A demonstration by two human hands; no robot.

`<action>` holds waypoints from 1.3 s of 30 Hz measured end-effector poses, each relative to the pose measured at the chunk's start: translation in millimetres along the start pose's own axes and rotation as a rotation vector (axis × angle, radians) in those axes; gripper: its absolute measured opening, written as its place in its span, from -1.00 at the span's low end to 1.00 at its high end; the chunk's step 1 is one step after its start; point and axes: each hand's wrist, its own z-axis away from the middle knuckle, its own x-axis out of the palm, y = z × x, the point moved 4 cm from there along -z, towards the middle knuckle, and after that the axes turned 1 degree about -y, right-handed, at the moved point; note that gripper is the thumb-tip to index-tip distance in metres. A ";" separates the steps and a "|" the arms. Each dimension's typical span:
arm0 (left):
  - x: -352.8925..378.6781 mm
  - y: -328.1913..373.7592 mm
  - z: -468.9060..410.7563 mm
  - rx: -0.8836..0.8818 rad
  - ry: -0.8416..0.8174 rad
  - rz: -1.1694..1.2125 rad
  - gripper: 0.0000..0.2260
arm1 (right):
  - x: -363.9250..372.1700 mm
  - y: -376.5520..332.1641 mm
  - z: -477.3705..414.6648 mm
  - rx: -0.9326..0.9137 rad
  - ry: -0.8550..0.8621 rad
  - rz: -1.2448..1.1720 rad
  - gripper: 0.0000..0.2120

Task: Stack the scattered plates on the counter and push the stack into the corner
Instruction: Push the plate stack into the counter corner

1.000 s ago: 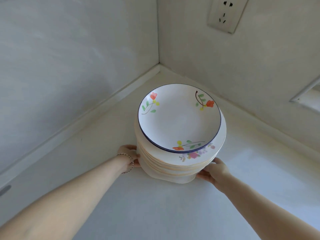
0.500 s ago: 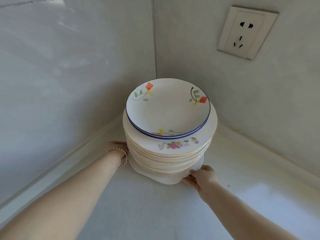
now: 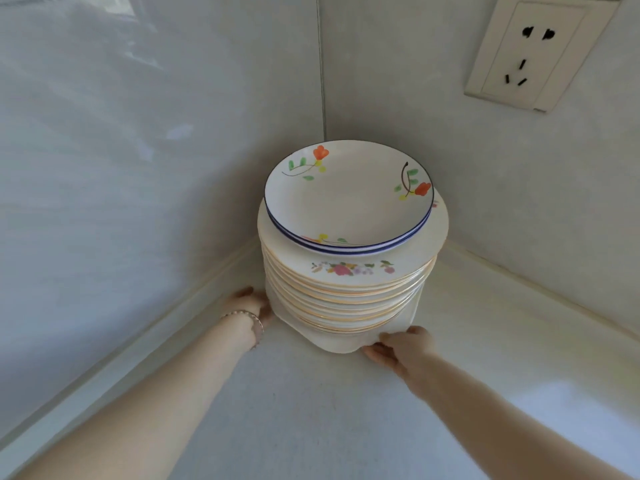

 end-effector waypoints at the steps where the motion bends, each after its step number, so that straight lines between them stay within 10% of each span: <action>1: -6.3 -10.9 1.6 -0.048 0.006 -0.065 -0.59 | -5.9 -8.8 -1.4 -0.004 0.007 0.094 -0.87; 5: -13.5 -41.2 22.3 -0.085 -0.170 -0.225 -0.68 | -23.4 -35.5 -9.0 -0.079 0.084 0.112 -0.94; 9: -2.6 -41.7 26.1 -0.047 -0.105 -0.174 -0.69 | -14.2 -33.8 -12.7 -0.137 0.134 0.123 -0.68; 30: -0.9 -5.8 5.2 -0.016 -0.027 -0.340 -0.89 | -7.4 -35.6 -16.5 -0.182 0.091 0.278 -0.74; 39: -0.8 98.6 91.5 0.865 0.219 -0.884 -0.65 | -17.4 -114.5 49.0 -0.707 0.339 0.612 -0.77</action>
